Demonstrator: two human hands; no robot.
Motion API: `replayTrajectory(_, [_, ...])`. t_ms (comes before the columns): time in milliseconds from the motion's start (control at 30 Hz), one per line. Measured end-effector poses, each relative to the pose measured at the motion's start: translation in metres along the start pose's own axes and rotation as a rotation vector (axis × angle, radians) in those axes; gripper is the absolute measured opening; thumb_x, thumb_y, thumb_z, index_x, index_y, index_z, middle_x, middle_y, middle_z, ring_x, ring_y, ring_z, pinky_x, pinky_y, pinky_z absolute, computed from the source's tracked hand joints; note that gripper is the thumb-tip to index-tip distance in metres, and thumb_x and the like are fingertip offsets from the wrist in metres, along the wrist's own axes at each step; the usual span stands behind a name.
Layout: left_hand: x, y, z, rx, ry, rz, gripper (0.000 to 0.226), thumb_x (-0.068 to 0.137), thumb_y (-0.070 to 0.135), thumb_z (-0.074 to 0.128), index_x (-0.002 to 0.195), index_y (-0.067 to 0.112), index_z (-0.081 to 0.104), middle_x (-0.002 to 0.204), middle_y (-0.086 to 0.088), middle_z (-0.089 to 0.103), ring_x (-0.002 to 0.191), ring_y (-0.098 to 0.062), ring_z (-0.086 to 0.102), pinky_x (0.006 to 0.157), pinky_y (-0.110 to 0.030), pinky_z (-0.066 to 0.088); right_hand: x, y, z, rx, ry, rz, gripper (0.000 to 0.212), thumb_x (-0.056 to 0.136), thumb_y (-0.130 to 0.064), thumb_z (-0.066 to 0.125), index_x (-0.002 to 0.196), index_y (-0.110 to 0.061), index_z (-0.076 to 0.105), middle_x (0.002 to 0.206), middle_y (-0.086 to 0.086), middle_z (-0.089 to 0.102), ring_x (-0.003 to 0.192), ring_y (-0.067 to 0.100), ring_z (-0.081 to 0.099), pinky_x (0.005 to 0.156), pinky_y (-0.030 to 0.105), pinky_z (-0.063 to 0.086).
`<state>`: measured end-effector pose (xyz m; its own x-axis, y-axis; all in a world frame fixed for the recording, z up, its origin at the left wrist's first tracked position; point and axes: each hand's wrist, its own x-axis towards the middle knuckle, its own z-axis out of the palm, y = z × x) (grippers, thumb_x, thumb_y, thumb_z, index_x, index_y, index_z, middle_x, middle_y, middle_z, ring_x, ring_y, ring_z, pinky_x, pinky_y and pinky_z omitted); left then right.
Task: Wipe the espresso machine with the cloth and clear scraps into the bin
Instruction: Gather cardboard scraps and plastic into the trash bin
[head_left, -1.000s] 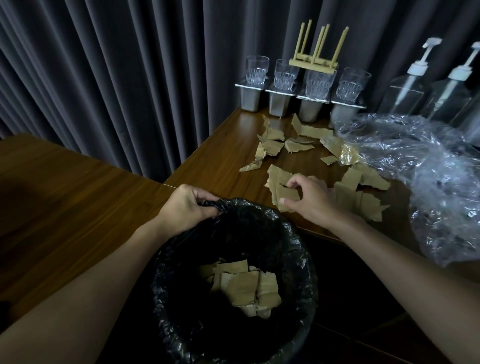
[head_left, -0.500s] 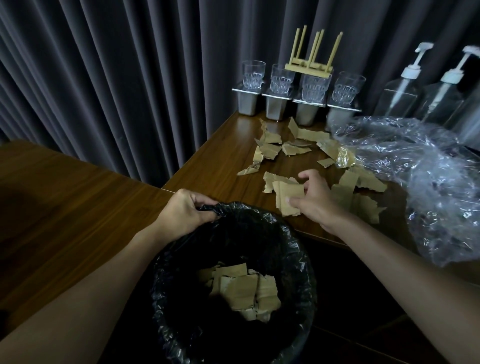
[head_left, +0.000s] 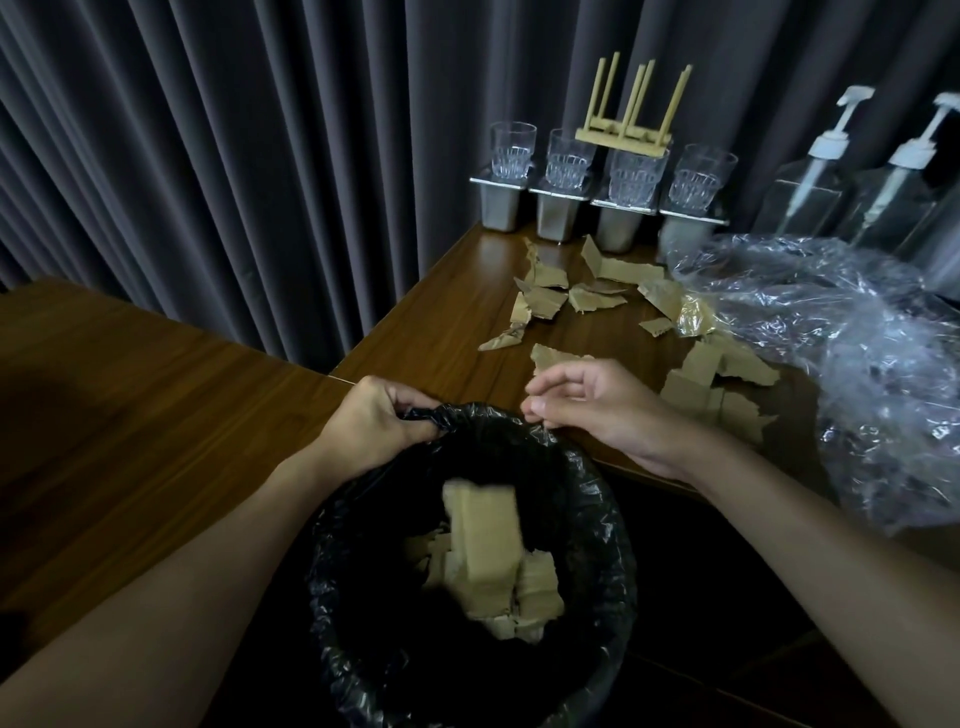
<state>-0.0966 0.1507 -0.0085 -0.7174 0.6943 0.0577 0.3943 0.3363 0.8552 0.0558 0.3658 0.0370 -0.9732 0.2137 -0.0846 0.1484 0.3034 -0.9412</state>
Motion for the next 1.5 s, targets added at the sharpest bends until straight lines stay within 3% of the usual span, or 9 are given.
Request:
replayTrajectory(167, [0.001, -0.001, 0.0, 0.002, -0.006, 0.012, 0.024, 0.079, 0.0, 0.076, 0.089, 0.022, 0.079, 0.085, 0.009, 0.077, 0.078, -0.01, 0.074, 0.076, -0.023, 0.059, 0.014, 0.018, -0.009, -0.121, 0.175, -0.025, 0.021, 0.091, -0.01, 0.065, 0.11, -0.017, 0.066, 0.116, 0.0, 0.067, 0.114, 0.014, 0.061, 0.1, 0.03, 0.047])
replayTrajectory(367, [0.0, -0.001, 0.0, -0.007, -0.014, 0.01, 0.024, 0.08, 0.0, 0.076, 0.089, 0.022, 0.079, 0.085, 0.007, 0.078, 0.077, -0.01, 0.074, 0.074, -0.022, 0.059, 0.025, 0.04, -0.02, -0.447, 0.08, 0.108, 0.059, 0.097, -0.026, 0.057, 0.149, -0.025, 0.031, 0.152, -0.008, 0.037, 0.142, 0.011, 0.03, 0.108, 0.027, 0.027])
replayTrajectory(633, [0.001, 0.0, 0.0, -0.023, -0.016, 0.003, 0.023, 0.081, 0.001, 0.075, 0.089, 0.021, 0.078, 0.084, 0.009, 0.077, 0.076, -0.008, 0.073, 0.071, -0.017, 0.057, 0.032, 0.044, -0.02, -0.551, 0.229, 0.014, 0.032, 0.094, -0.035, 0.057, 0.126, -0.028, 0.055, 0.122, -0.013, 0.054, 0.123, 0.016, 0.047, 0.107, 0.052, 0.037])
replayTrajectory(767, [0.0, 0.001, 0.0, -0.015, -0.026, 0.006, 0.023, 0.081, 0.002, 0.075, 0.09, 0.023, 0.078, 0.087, 0.011, 0.077, 0.079, -0.008, 0.073, 0.074, -0.019, 0.058, 0.035, 0.042, -0.018, -0.627, 0.235, 0.057, 0.037, 0.098, -0.042, 0.05, 0.131, -0.026, 0.054, 0.138, -0.009, 0.049, 0.133, 0.019, 0.036, 0.111, 0.052, 0.028])
replayTrajectory(933, [0.0, 0.0, 0.001, -0.02, -0.01, 0.006, 0.024, 0.08, 0.001, 0.075, 0.09, 0.022, 0.078, 0.087, 0.009, 0.077, 0.08, -0.009, 0.074, 0.076, -0.021, 0.059, 0.042, 0.049, -0.016, -0.691, 0.284, 0.07, 0.022, 0.09, -0.048, 0.06, 0.107, -0.034, 0.059, 0.114, -0.014, 0.048, 0.122, 0.02, 0.041, 0.102, 0.044, 0.026])
replayTrajectory(1100, [0.002, -0.002, -0.001, 0.0, -0.018, 0.015, 0.021, 0.08, 0.002, 0.076, 0.094, 0.018, 0.079, 0.089, 0.007, 0.078, 0.082, -0.011, 0.074, 0.079, -0.026, 0.059, 0.044, 0.046, -0.015, -0.739, 0.293, 0.212, 0.062, 0.081, -0.05, 0.071, 0.132, -0.027, 0.045, 0.132, 0.001, 0.046, 0.128, 0.028, 0.037, 0.106, 0.049, 0.03])
replayTrajectory(1267, [0.002, -0.001, -0.004, -0.014, -0.031, -0.008, 0.021, 0.08, 0.001, 0.076, 0.095, 0.017, 0.077, 0.089, 0.006, 0.078, 0.08, -0.011, 0.074, 0.078, -0.028, 0.06, 0.03, 0.025, -0.016, -0.291, 0.316, 0.162, 0.013, 0.096, -0.027, 0.058, 0.099, -0.015, 0.062, 0.092, 0.001, 0.065, 0.086, 0.017, 0.062, 0.067, 0.027, 0.051])
replayTrajectory(1367, [0.001, 0.002, -0.004, -0.021, -0.039, -0.019, 0.022, 0.081, 0.0, 0.075, 0.094, 0.017, 0.077, 0.088, 0.007, 0.077, 0.08, -0.011, 0.074, 0.076, -0.025, 0.06, 0.015, 0.005, -0.014, 0.083, 0.225, 0.084, 0.015, 0.096, -0.021, 0.058, 0.106, -0.013, 0.066, 0.097, 0.005, 0.073, 0.093, 0.019, 0.069, 0.074, 0.03, 0.055])
replayTrajectory(1500, [0.0, 0.004, -0.004, -0.015, -0.04, -0.019, 0.021, 0.081, 0.0, 0.075, 0.094, 0.016, 0.077, 0.087, 0.006, 0.077, 0.077, -0.01, 0.074, 0.072, -0.022, 0.059, -0.001, -0.008, 0.005, 0.056, 0.005, 0.024, 0.022, 0.092, -0.019, 0.063, 0.114, -0.012, 0.065, 0.101, 0.004, 0.074, 0.093, 0.013, 0.071, 0.076, 0.025, 0.055])
